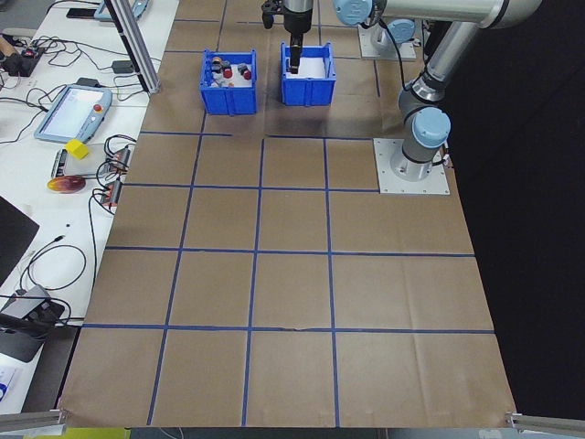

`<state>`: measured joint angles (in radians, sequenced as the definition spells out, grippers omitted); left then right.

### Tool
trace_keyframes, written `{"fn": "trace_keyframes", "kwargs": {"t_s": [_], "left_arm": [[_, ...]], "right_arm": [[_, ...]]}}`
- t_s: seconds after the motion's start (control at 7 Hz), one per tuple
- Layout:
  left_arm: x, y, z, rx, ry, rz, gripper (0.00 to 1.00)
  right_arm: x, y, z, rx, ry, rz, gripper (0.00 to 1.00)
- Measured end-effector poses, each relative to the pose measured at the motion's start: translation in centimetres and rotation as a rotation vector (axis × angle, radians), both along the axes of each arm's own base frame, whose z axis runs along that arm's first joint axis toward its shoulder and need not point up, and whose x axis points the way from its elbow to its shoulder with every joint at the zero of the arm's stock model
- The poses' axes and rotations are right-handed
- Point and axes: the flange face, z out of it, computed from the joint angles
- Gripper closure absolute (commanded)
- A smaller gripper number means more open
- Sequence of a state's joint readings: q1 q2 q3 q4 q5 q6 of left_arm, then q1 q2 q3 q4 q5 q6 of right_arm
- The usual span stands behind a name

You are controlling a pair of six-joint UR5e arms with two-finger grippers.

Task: Place button box in front

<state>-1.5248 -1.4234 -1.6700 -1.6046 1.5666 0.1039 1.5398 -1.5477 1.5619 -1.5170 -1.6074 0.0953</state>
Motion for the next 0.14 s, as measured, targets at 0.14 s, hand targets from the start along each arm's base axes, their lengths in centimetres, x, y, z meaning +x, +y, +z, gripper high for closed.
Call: {"fn": "trace_keyframes", "kwargs": {"t_s": [0.14], "left_arm": [[0.0, 0.0, -0.02, 0.001, 0.0, 0.0, 0.01]], "right_arm": [[-0.04, -0.01, 0.01, 0.0, 0.001, 0.003, 0.0]]}}
